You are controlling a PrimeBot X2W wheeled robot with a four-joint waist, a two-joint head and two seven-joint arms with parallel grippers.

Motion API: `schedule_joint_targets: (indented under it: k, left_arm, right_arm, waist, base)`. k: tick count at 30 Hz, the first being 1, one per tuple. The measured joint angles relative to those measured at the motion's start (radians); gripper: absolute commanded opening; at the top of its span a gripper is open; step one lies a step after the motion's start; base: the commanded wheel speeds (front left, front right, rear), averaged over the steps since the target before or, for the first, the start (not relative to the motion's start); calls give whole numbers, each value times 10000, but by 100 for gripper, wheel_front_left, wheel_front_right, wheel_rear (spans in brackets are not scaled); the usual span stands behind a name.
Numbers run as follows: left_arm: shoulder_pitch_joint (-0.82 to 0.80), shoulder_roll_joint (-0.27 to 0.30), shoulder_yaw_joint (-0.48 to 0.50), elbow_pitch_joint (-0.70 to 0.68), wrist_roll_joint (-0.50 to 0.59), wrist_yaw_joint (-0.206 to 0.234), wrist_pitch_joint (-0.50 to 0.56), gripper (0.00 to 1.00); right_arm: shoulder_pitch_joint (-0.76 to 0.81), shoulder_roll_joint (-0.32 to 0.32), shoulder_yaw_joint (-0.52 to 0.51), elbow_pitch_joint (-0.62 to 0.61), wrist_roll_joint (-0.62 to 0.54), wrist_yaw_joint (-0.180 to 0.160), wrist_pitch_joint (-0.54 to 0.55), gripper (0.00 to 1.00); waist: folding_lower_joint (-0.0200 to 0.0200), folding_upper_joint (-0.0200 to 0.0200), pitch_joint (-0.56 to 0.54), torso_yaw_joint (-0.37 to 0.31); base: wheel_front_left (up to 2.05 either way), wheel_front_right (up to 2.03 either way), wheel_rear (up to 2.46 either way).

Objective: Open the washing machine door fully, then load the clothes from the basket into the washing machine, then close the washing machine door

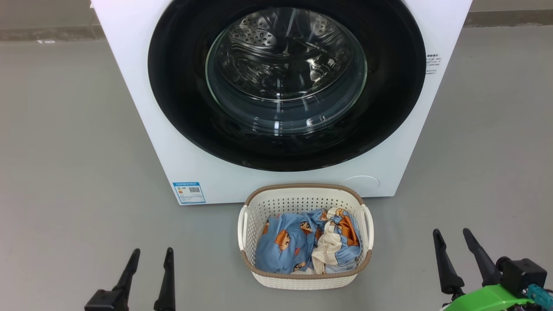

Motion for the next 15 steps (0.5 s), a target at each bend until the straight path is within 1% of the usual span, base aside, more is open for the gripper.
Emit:
schedule_joint_targets:
  k: [14,15]
  left_arm:
    - [-98,-2,242,270,109,15,0,100]
    - [-111,-2,261,278,128,75,0,100]
  right_arm:
    - [172,130,-71,2,0,0,-2,100]
    - [172,148,-81,2,0,0,-2,100]
  waist:
    - [0,0,40,-53]
    - [-1,0,57,-68]
  base:
    - [2,2,-3]
    - [32,32,-64]
